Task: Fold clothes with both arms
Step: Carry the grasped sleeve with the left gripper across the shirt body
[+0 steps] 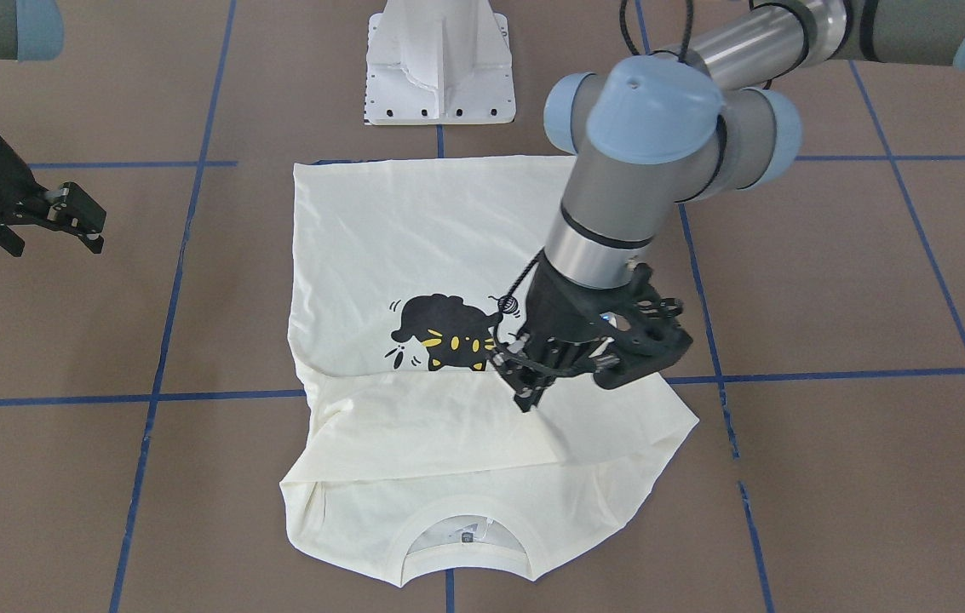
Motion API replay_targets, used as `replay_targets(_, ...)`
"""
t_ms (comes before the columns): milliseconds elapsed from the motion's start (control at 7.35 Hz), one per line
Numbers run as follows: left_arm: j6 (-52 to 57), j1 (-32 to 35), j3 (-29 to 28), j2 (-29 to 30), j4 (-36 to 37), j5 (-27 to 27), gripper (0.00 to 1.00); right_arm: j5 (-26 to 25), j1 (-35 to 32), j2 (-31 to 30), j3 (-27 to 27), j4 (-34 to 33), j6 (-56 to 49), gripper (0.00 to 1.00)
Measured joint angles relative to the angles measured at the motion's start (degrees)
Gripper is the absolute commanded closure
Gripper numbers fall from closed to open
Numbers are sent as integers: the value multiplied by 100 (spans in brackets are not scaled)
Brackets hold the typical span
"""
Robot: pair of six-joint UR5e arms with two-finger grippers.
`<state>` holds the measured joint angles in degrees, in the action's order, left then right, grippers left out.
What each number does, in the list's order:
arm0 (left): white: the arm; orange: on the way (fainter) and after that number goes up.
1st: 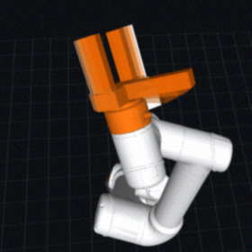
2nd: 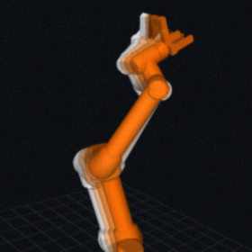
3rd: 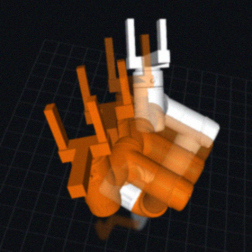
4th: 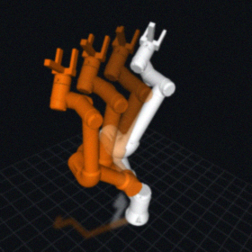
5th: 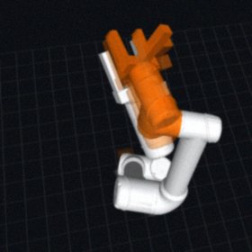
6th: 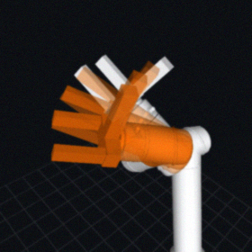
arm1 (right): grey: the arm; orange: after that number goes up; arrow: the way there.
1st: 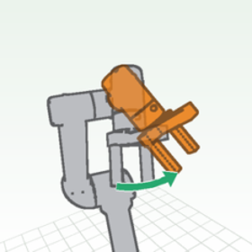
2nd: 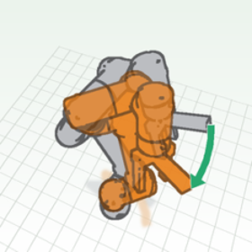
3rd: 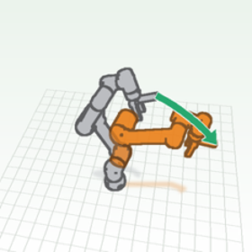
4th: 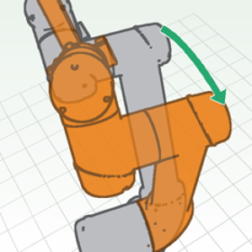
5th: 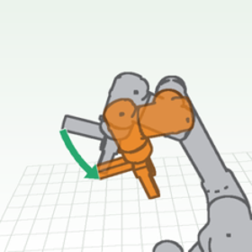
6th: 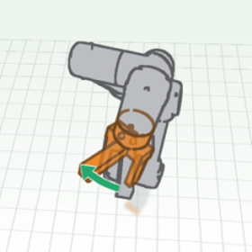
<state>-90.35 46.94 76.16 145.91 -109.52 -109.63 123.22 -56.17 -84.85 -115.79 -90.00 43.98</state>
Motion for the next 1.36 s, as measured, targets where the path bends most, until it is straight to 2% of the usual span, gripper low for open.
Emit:
replay_targets(272, -325, -291, -838, 260, -880, 79, 100, 0, 0, 8, 9, -5, 12, 0)
replay_targets(544, -458, -462, -1504, 584, -1246, 295, 100, 4, 1, 24, 14, -8, 33, 0)
replay_targets(680, -522, -619, -1800, 789, -1348, 463, 84, 2, 4, 30, 23, -8, 37, 0)
replay_targets(816, -634, -827, -2061, 953, -1515, 767, 1, 1, 6, 37, 31, -9, 41, 0)
replay_targets(1088, -770, -1119, -2411, 1090, -1897, 1187, 0, 0, 9, 52, 40, -9, 48, 0)
replay_targets(1360, -588, -1203, -2375, 1008, -2145, 1249, 0, 5, 9, 64, 41, -9, 49, 0)
